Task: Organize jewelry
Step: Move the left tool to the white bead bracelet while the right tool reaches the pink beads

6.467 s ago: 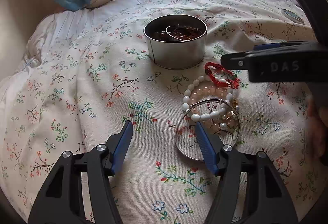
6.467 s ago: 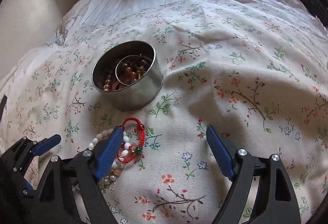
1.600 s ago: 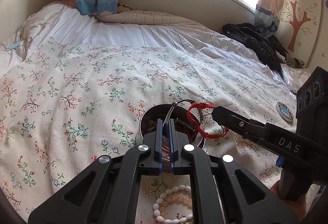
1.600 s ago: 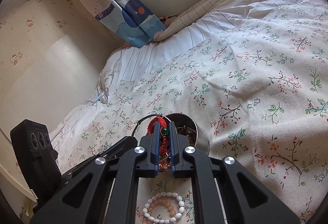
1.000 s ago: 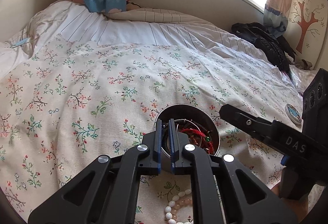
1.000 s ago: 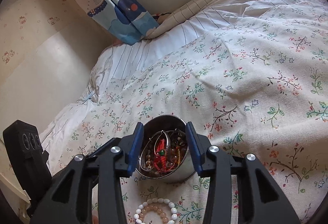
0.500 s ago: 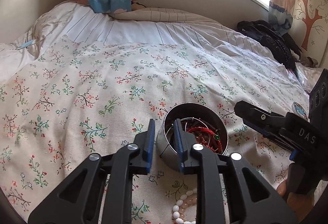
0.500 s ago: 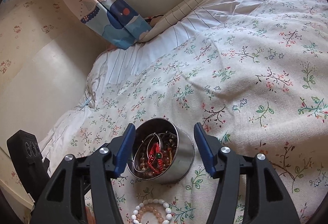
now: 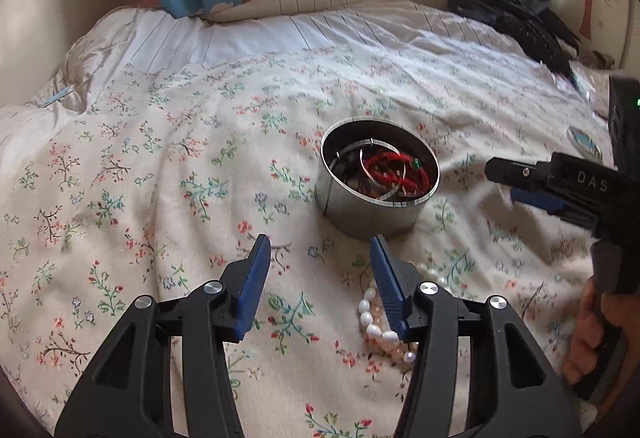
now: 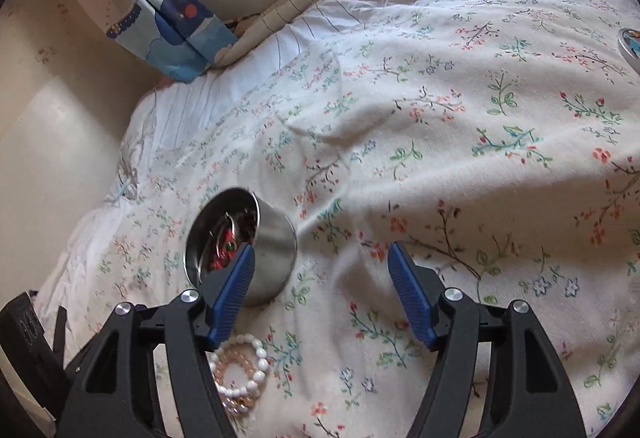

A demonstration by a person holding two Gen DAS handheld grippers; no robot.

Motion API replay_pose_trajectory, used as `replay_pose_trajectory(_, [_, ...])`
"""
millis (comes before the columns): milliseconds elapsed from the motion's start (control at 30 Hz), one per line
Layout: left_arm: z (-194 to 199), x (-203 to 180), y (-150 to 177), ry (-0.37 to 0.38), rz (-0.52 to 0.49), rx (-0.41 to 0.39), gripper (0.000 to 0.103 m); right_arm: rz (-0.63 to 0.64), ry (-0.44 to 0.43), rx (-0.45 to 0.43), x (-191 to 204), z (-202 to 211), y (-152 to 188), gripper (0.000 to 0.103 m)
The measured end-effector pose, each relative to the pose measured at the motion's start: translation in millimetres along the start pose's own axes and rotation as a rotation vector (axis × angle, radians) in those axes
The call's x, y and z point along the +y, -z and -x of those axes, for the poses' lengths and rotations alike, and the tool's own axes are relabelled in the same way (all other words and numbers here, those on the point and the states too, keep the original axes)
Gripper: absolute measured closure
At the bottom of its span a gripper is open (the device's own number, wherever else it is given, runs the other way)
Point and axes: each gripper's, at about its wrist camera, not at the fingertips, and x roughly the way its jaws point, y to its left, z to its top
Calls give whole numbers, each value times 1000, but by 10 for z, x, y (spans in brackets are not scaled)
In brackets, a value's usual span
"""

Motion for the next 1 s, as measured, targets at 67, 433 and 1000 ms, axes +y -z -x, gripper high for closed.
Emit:
replay_pose_trajectory(67, [-104, -65, 56, -16, -39, 45, 54, 58, 35, 24, 82, 38, 113, 35])
replay_pose_trajectory(433, [-317, -136, 171, -27, -82, 136, 54, 332, 109, 141, 465, -19, 647, 27])
replay_pose_trajectory(1000, [-227, 57, 300, -98, -65, 159, 54, 501, 238, 179, 695, -179, 825, 17])
